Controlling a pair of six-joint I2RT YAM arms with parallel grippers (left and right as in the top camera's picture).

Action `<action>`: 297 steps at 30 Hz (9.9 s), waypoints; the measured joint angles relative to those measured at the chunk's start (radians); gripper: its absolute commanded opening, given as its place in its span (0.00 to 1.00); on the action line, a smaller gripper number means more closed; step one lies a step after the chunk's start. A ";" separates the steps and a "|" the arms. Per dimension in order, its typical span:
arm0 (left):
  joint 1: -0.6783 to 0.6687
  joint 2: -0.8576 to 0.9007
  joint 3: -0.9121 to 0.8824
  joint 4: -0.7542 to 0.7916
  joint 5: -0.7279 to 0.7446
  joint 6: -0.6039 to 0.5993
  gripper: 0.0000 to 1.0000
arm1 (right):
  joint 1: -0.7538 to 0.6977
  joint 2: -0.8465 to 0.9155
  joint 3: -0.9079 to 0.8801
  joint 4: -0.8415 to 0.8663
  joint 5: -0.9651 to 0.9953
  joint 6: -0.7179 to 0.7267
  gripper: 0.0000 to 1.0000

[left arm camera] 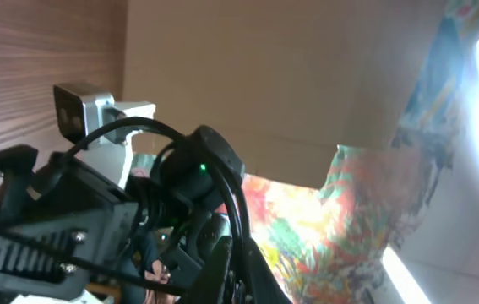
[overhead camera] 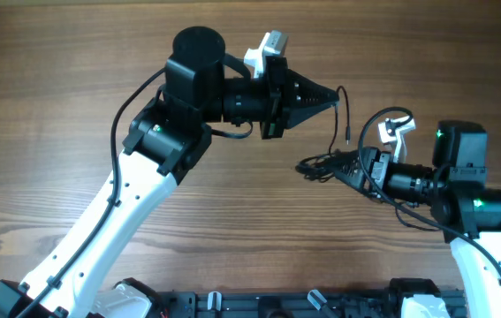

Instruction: Untangle cables

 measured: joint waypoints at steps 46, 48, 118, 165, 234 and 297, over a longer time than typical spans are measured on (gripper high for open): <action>0.000 0.000 0.000 -0.083 -0.169 0.057 0.04 | 0.106 0.002 0.000 0.065 0.072 0.307 0.79; 0.000 0.000 0.000 -0.082 -0.175 0.057 0.04 | 0.106 0.002 0.000 0.060 0.121 0.243 0.79; 0.216 0.000 0.004 -0.925 -0.776 0.065 0.05 | 0.187 -0.065 0.000 0.393 0.225 0.322 0.04; 0.221 0.008 0.004 -0.948 -0.610 0.647 0.84 | 0.191 0.137 0.030 0.849 0.034 0.975 0.05; 0.221 0.051 -0.021 -0.948 -0.630 0.647 1.00 | 0.239 0.336 0.085 1.537 -0.235 1.164 0.04; 0.100 0.233 -0.020 -0.950 -0.781 0.624 1.00 | 0.326 0.171 0.290 -0.246 0.778 0.114 0.86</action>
